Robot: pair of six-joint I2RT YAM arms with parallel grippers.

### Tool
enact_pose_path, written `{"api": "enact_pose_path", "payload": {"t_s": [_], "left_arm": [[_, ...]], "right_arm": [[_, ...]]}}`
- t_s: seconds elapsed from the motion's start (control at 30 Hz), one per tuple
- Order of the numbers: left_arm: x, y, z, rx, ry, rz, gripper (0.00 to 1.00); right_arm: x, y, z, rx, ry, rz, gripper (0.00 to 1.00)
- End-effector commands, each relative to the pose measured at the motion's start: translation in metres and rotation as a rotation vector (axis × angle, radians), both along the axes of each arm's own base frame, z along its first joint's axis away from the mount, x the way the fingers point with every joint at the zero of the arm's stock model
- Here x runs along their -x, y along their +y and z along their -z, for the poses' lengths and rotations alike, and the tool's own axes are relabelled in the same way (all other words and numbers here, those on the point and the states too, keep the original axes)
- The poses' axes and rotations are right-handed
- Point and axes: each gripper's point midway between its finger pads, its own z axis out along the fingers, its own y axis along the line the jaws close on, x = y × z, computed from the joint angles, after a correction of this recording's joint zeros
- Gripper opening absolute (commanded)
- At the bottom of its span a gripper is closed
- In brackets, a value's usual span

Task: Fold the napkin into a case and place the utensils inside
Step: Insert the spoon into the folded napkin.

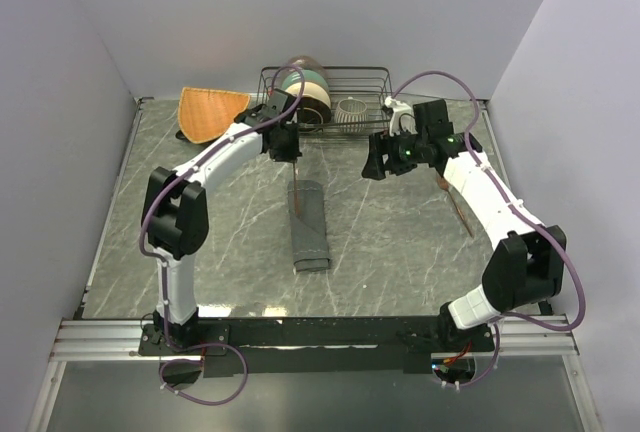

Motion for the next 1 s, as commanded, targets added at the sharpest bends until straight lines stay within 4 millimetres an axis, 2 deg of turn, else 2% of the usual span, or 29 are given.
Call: {"api": "enact_pose_path", "payload": {"t_s": [0.0, 0.33, 0.53, 0.7, 0.87, 0.97], "left_arm": [[-0.008, -0.005, -0.004, -0.008, -0.017, 0.003, 0.01], [-0.007, -0.011, 0.011, 0.009, 0.027, -0.011, 0.01], [-0.019, -0.011, -0.003, 0.009, -0.016, -0.018, 0.01], [-0.024, -0.009, 0.002, -0.003, -0.012, -0.018, 0.01], [-0.016, -0.009, 0.01, 0.001, 0.025, -0.014, 0.01], [-0.003, -0.011, 0.019, 0.016, 0.072, -0.007, 0.01]], "right_arm": [[0.003, -0.004, -0.012, -0.008, -0.05, 0.009, 0.79], [0.011, -0.005, -0.006, -0.003, -0.018, -0.007, 0.8], [0.011, -0.005, -0.008, -0.002, -0.022, -0.016, 0.8], [0.009, -0.005, -0.006, -0.003, -0.015, -0.02, 0.8], [0.006, -0.007, -0.007, 0.002, -0.018, -0.014, 0.8], [0.007, -0.008, -0.005, -0.002, -0.004, -0.014, 0.8]]}}
